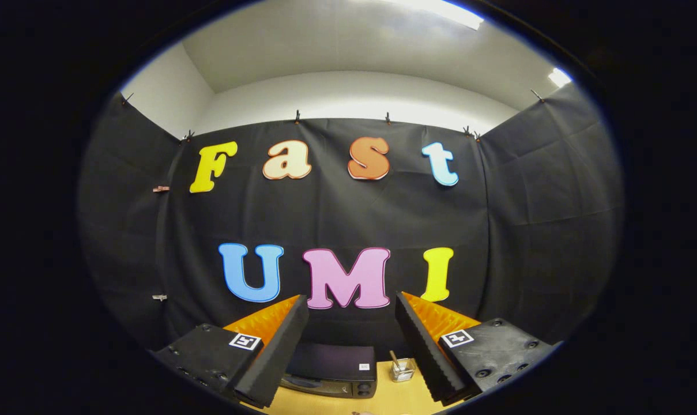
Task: Open the toaster oven, put the food inside, and close the toaster oven door.
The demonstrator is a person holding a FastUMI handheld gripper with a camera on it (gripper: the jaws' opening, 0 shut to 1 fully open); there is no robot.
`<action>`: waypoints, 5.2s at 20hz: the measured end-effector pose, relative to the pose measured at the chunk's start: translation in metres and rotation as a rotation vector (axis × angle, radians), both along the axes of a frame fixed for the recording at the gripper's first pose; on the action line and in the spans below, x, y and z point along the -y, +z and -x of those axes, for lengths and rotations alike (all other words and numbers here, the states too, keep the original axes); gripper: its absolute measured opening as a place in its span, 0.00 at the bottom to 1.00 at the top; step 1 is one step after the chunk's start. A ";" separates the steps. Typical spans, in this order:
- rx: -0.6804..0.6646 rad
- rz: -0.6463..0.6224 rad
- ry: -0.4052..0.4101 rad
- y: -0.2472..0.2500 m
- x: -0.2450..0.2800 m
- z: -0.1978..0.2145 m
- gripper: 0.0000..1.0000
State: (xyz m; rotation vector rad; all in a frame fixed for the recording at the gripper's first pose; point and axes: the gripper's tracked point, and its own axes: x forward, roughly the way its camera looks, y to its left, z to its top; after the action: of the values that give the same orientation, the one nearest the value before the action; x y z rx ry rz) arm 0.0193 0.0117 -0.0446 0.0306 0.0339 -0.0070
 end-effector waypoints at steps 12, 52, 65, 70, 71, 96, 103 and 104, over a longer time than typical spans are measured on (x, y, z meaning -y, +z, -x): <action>-0.161 -0.005 0.113 -0.198 -0.097 -0.062 0.98; -0.830 0.153 0.086 -0.464 -0.111 0.044 0.96; -0.828 -0.090 0.257 -0.384 -0.057 0.071 0.96; -0.852 -0.044 0.096 -0.375 0.086 0.096 0.90; -0.874 -0.016 0.065 -0.381 0.109 0.105 0.85; -1.483 -0.198 0.023 -0.574 0.215 0.165 0.05; -1.589 -0.711 0.070 -0.579 0.222 0.187 0.05; -1.584 -0.822 0.072 -0.580 0.220 0.193 0.05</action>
State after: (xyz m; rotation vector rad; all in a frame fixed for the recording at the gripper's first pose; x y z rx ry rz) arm -0.1739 -0.2078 -0.6244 0.8427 1.6236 0.0572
